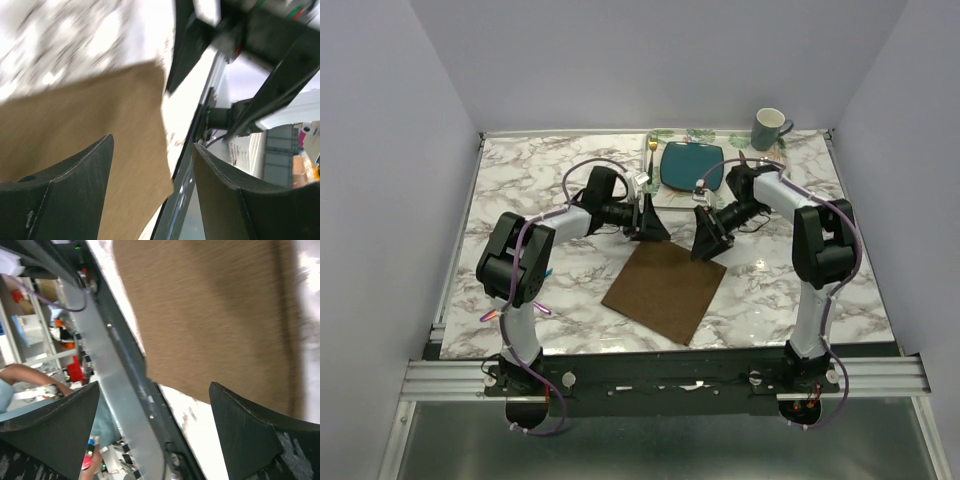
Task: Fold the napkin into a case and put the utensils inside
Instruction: Smooth out the square-folded napkin at the center of the board.
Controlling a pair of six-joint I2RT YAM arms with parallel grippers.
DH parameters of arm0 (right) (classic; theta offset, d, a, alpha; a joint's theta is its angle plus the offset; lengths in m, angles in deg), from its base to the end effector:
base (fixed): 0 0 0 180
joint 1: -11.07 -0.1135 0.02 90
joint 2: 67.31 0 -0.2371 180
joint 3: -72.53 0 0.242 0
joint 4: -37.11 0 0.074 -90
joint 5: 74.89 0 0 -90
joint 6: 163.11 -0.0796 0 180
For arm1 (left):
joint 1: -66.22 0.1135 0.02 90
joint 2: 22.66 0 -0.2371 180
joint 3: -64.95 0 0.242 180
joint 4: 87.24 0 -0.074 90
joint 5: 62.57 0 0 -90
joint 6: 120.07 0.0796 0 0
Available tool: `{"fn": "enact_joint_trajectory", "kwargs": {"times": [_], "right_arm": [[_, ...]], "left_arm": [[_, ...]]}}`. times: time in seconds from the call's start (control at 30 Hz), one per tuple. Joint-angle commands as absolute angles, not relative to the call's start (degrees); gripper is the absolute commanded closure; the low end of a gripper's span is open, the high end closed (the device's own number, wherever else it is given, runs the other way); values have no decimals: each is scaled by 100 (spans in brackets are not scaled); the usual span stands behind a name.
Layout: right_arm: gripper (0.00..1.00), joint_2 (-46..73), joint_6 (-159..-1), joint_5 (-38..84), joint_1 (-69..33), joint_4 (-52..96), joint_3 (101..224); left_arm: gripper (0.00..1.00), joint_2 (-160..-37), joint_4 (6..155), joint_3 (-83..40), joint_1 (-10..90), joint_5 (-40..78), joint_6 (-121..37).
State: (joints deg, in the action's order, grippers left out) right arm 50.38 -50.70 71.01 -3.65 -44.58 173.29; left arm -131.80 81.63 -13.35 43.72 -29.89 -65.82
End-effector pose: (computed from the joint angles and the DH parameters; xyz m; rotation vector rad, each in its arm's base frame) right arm 0.3159 0.1511 0.1357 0.7594 -2.6010 -1.4470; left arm 0.3370 -0.2121 0.1352 0.3000 2.4219 -1.6463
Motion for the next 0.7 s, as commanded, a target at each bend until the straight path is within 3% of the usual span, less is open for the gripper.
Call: {"fn": "enact_joint_trajectory", "kwargs": {"times": [0.0,0.4,0.67], "right_arm": [[1,4861,-5272,7663,-396,-4360,16862],[1,5907,-5483,6793,-98,-3938,16967],[1,6048,-5448,6257,-18,-3930,17055]], "left_arm": [[29,-13610,9078,-1866,4021,-2777,-7295],[25,-15027,9431,-2148,4293,-2478,-7859],[18,-14906,9326,-2279,4539,-2846,-7640]]}}
